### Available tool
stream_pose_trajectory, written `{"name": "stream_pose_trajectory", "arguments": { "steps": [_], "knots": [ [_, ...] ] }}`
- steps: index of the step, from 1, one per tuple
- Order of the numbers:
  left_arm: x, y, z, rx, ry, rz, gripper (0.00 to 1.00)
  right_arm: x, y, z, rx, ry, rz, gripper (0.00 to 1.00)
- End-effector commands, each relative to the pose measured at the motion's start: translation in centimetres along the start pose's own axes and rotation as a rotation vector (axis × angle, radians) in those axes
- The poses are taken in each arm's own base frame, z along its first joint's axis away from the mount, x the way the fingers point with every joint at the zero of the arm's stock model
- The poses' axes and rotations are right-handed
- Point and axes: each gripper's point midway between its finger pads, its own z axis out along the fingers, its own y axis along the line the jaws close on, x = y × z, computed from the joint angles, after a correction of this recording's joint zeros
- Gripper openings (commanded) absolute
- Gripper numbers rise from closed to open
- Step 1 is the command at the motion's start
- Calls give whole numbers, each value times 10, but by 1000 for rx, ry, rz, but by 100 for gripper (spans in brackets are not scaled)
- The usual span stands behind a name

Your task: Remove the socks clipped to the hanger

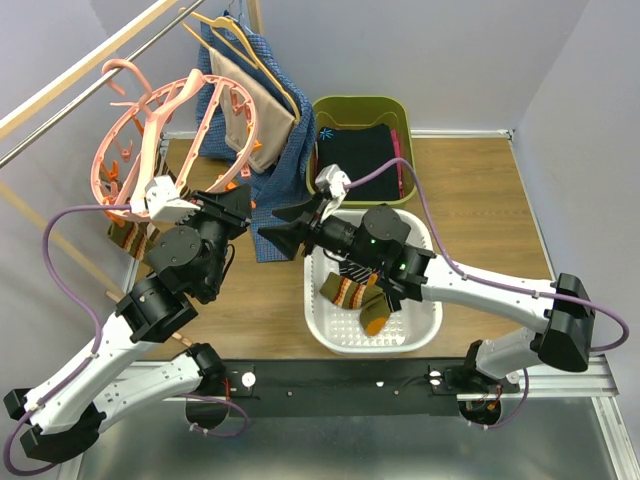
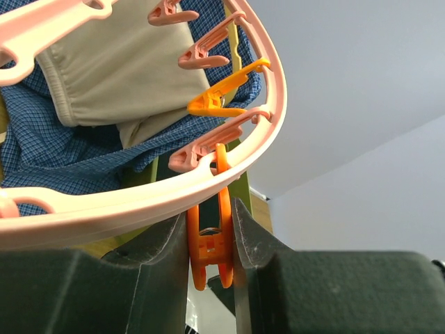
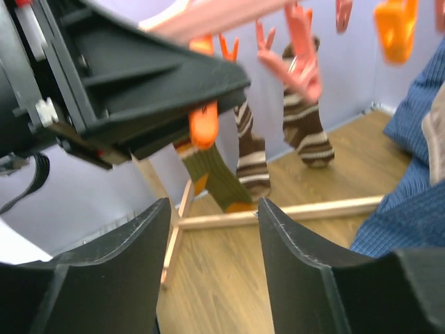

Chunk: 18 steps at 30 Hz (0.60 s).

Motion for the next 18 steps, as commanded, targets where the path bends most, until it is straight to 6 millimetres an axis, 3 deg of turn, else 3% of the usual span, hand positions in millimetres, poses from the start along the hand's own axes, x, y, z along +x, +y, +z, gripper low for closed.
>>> {"name": "stream_pose_trajectory", "arguments": {
  "steps": [1,18],
  "knots": [
    [4,-2,1,15,7,-14,2,-30,14,5,-114,-78,-31,59],
    [2,-3,-1,21,9,-5,2,-26,8,37,-200,-24,-20,55]
  ]
}}
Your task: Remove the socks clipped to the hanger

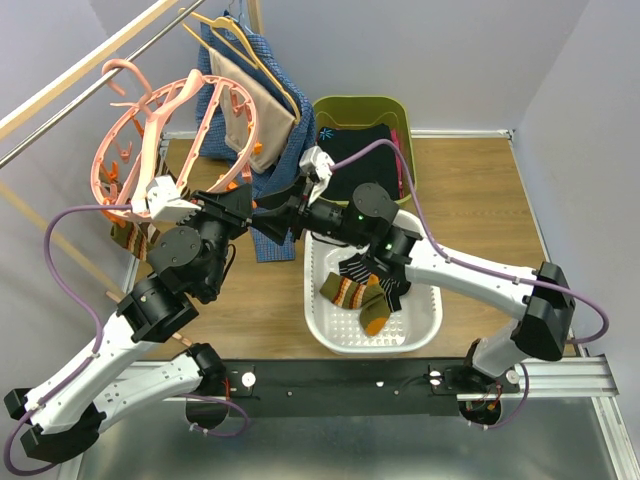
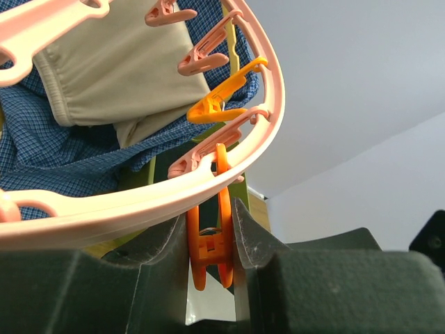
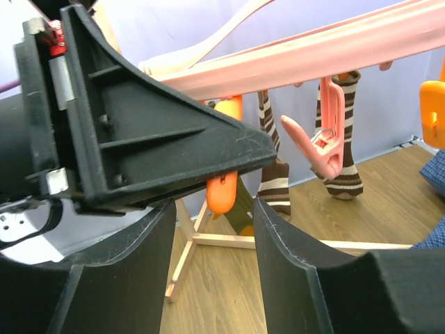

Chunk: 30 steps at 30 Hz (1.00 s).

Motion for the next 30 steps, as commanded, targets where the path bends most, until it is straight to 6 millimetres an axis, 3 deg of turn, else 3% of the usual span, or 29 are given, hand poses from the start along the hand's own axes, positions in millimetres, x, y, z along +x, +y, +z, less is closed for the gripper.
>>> {"name": "stream_pose_trajectory", "arguments": {
  "steps": [1,20,23,24,26,29,30],
  "knots": [
    [0,-2,-1,12,6,1,2,-6,3,9,-49,-3,0,55],
    [-4,-1,-2,6,5,34,2,-2,-3,23,-94,74,-73,28],
    [-3,-1,-2,6,9,36,2,-2,-6,23,-84,82,-82,18],
    [-4,-1,-2,5,8,37,2,-2,-7,23,-80,85,-81,8],
    [-3,-1,-2,6,10,36,2,-1,-11,23,-67,89,-81,1],
    [-4,-2,-4,19,9,38,10,1,-15,22,-46,93,-77,1],
    [-6,-1,-5,20,6,36,19,1,-15,22,-45,94,-72,1]
  ]
}}
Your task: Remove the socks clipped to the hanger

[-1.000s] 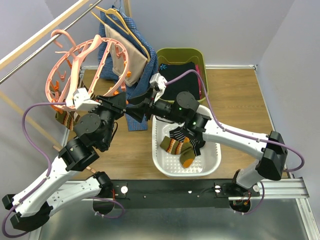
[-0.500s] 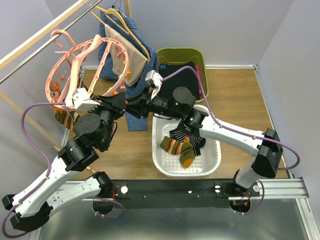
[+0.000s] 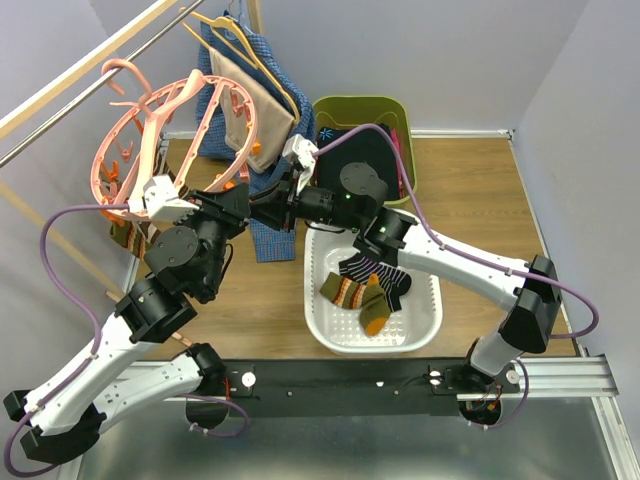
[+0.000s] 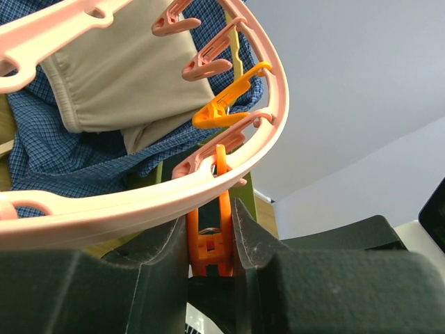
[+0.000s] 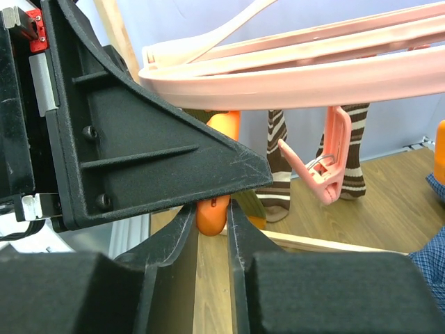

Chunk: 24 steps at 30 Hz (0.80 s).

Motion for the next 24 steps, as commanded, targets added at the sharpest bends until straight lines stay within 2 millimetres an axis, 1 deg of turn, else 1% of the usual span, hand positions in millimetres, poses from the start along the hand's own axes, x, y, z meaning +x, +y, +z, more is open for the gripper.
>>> {"name": "stream_pose_trajectory", "arguments": {
  "steps": [1,2,3,5,6,8,9,10,12,15,16,18,20,21,22,24],
  "knots": [
    [-2,-2,-5,24,14,13,25,1,-10,4,26,6,-22,1],
    [-4,-3,-6,27,13,9,30,3,-11,3,31,10,-19,1],
    [-7,-3,-9,32,10,7,41,3,-11,4,34,6,-12,1],
    [-7,-3,-11,42,17,9,52,7,-13,3,42,9,-9,1],
    [-9,-4,-15,61,22,5,61,6,-15,3,50,6,-5,1],
    [-11,-6,-19,88,29,16,66,8,-18,3,62,7,-1,1],
    [-8,-9,-22,120,47,27,69,9,-18,2,65,8,-1,1],
    [-15,-11,-27,149,37,30,69,9,-19,2,67,8,-1,1],
    [-15,-13,-34,187,51,37,72,10,-21,1,79,6,2,1],
    [-23,-11,-44,206,55,31,72,8,-23,0,91,2,1,1],
    [-26,-6,-50,205,61,29,72,9,-25,-1,97,4,0,1],
    [-32,-4,-58,219,62,18,72,7,-29,-3,122,3,-5,1],
    [-42,1,-70,241,54,-5,72,3,-36,-5,154,-1,-11,1],
    [-45,3,-74,249,52,-12,70,1,-37,-6,164,-4,-16,1],
    [-52,7,-82,261,40,-24,69,0,-41,-8,179,-6,-19,1],
    [-56,12,-88,269,36,-20,67,-3,-51,-10,220,-14,-19,1]
  ]
}}
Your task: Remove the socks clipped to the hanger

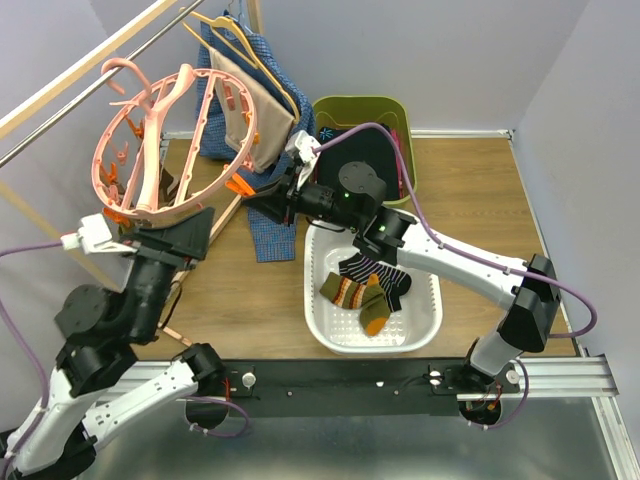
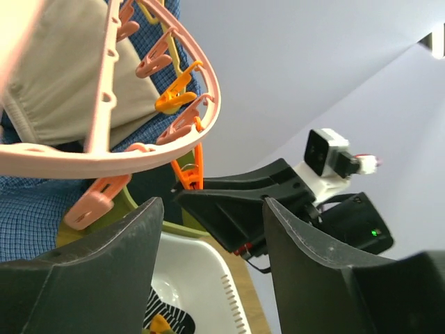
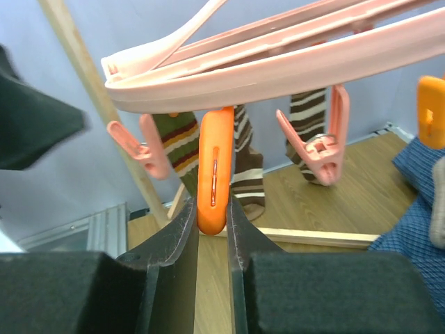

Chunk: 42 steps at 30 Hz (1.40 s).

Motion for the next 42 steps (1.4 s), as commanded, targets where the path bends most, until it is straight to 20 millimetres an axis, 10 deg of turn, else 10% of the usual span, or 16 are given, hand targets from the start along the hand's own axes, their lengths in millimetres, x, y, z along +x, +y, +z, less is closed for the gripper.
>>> {"name": "stream_pose_trajectory", "arguments": {
  "steps": [1,22,30,42],
  "knots": [
    [-9,10,-29,43,20,25,67,-9,-33,-7,130,-23,-19,1],
    [-10,87,-59,-290,102,229,60,-50,-120,-16,292,-86,-51,1],
    [-2,113,-44,-450,66,359,65,-52,-124,-17,246,-71,-62,1],
    [11,97,-18,-455,55,305,59,-49,-115,-18,190,-54,-68,1]
  ]
}}
